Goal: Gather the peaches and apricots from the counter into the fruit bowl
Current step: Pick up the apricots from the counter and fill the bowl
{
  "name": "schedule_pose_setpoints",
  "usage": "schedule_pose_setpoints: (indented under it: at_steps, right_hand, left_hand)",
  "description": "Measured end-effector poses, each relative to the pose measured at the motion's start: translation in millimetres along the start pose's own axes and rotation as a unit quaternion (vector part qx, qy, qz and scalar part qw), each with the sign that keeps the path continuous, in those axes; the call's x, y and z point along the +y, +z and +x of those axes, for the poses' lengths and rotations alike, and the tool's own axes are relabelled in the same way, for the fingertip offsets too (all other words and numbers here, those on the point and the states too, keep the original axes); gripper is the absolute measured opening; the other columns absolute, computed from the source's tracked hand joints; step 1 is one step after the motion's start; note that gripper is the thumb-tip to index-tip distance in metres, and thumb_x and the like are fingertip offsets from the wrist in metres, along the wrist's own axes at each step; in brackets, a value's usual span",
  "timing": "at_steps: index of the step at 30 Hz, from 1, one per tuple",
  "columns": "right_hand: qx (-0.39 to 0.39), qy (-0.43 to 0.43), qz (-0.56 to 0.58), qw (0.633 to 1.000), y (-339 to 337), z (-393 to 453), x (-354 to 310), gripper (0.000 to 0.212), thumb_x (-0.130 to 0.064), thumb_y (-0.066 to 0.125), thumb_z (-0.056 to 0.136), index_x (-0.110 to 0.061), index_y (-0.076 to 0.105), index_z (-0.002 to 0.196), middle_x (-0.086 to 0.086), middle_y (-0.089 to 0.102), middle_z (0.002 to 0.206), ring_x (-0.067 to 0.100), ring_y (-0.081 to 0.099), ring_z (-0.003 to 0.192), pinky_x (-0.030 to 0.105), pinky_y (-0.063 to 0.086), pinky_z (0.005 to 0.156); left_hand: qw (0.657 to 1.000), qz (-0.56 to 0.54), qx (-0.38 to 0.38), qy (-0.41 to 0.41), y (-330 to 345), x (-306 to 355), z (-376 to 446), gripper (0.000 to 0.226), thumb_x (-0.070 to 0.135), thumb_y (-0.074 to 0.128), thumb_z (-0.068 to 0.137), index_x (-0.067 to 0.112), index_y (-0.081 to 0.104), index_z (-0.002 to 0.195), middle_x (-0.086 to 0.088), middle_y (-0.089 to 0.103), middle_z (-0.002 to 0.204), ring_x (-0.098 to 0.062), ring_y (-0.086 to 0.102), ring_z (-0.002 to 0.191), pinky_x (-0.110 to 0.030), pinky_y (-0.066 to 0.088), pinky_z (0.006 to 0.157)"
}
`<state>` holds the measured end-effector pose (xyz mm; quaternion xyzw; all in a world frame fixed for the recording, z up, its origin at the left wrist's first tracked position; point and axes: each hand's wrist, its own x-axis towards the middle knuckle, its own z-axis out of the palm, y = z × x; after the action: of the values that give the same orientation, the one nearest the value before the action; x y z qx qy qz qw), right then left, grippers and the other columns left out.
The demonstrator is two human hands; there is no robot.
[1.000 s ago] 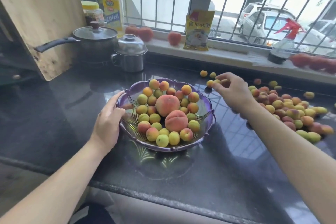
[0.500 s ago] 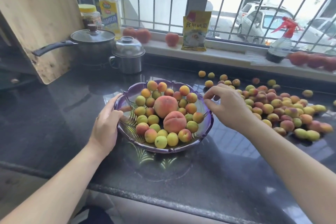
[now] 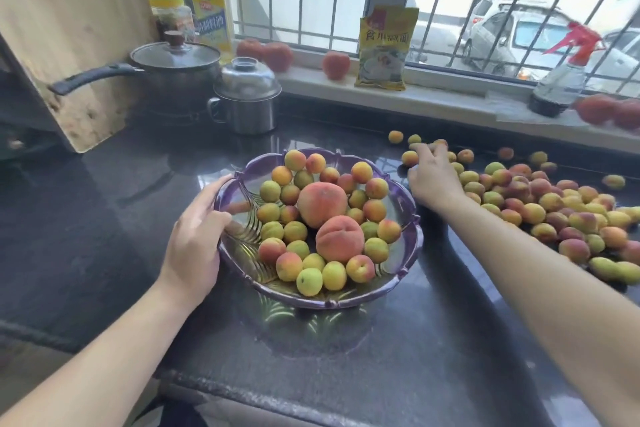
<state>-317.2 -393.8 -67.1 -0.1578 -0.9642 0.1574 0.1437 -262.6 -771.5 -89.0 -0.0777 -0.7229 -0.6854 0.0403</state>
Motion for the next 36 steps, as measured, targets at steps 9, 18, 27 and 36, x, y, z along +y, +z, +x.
schedule_pose_setpoints:
  at_steps: [9, 18, 27, 36]
  right_hand:
    - [0.019, 0.002, -0.121, 0.992, 20.4, 21.4, -15.0, 0.025, -0.019, 0.051, 0.102, -0.011, 0.053, 0.126, 0.017, 0.053, 0.122, 0.038, 0.061, 0.101, 0.039, 0.047, 0.071]
    - [-0.037, 0.040, 0.326, 0.944, -53.0, -68.8, -18.6, 0.018, -0.023, 0.065, 0.098, -0.020, 0.065, 0.116, 0.001, 0.064, 0.107, 0.020, 0.067, 0.093, 0.034, 0.060, 0.083]
    - [-0.067, -0.128, 0.201, 0.969, -77.4, -148.3, -37.7, 0.024, -0.031, 0.074, 0.088, -0.035, 0.065, 0.110, -0.018, 0.063, 0.101, 0.002, 0.057, 0.103, 0.022, 0.047, 0.090]
    - [-0.087, -0.195, 0.086, 0.973, -88.8, -147.1, -43.0, 0.014, -0.044, 0.067, 0.088, -0.035, 0.061, 0.096, -0.020, 0.059, 0.094, 0.004, 0.047, 0.099, 0.030, 0.040, 0.085]
  left_hand:
    - [1.000, 0.013, -0.001, -0.005, -2.0, -3.0, 1.1, 0.058, 0.027, 0.047, 0.086, 0.027, 0.066, 0.141, 0.006, 0.074, 0.132, -0.018, 0.068, 0.128, -0.057, 0.053, 0.111]
    - [1.000, 0.012, 0.002, -0.002, -1.5, 2.8, -2.1, 0.072, 0.045, 0.051, 0.075, 0.025, 0.065, 0.143, 0.006, 0.075, 0.131, -0.017, 0.068, 0.127, -0.059, 0.051, 0.113]
    - [1.000, 0.015, 0.010, -0.007, -0.5, 8.5, -4.1, 0.079, 0.049, 0.051, 0.068, 0.024, 0.066, 0.142, 0.010, 0.077, 0.127, -0.014, 0.069, 0.125, -0.056, 0.048, 0.115]
    - [1.000, 0.016, 0.009, -0.004, -0.6, 6.1, -3.0, 0.062, 0.033, 0.049, 0.081, 0.026, 0.067, 0.140, 0.007, 0.076, 0.129, -0.017, 0.068, 0.127, -0.056, 0.051, 0.113]
